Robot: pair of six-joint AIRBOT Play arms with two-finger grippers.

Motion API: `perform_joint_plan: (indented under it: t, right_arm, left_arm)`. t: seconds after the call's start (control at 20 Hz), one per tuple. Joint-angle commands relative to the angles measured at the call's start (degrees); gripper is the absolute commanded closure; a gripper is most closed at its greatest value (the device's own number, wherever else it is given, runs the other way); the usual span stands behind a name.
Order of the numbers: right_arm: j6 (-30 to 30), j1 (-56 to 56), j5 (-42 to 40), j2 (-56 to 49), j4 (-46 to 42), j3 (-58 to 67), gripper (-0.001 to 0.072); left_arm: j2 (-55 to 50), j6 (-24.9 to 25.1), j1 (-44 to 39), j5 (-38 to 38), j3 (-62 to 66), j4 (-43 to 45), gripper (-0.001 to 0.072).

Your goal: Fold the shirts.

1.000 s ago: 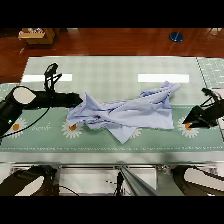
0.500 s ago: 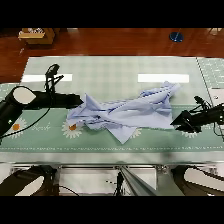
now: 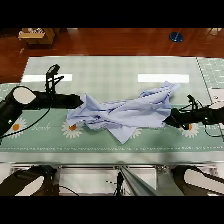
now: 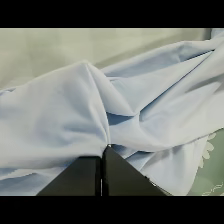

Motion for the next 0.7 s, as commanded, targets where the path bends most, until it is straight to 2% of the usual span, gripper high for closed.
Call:
perform_joint_plan:
  t: [0.0, 0.15, 0.3, 0.45, 0.55, 0.65]
  right_arm:
    - [2.54, 3.26, -5.88, 0.15, 0.35, -0.2, 0.0686]
    - [-0.61, 2.78, -2.01, 4.5, -0.2, 1.66, 0.0686]
    - [-1.79, 2.19, 2.4, 14.4, 0.66, 7.23, 0.0687]
    - [-1.75, 2.19, 4.52, 25.49, 6.47, 17.18, 0.0687]
    - [-1.77, 2.19, 1.95, 31.39, 14.01, 25.62, 0.0686]
    - [-1.73, 2.19, -0.76, 34.97, 17.99, 35.78, 0.0687]
  left_arm:
    - [0.0, 0.02, -0.02, -0.48, 0.0, 0.0, 0.0689]
    - [0.83, 0.02, 0.13, -0.55, 0.37, 0.02, 0.069]
    - [4.13, 0.07, 1.49, -1.53, 5.81, 0.04, 0.069]
    - [9.55, 2.16, 4.52, -1.44, 18.36, 0.07, 0.069]
    - [12.74, 4.0, 6.64, -1.33, 28.7, 0.37, 0.069]
    - [15.17, 4.57, 8.17, -1.4, 39.01, 1.55, 0.069]
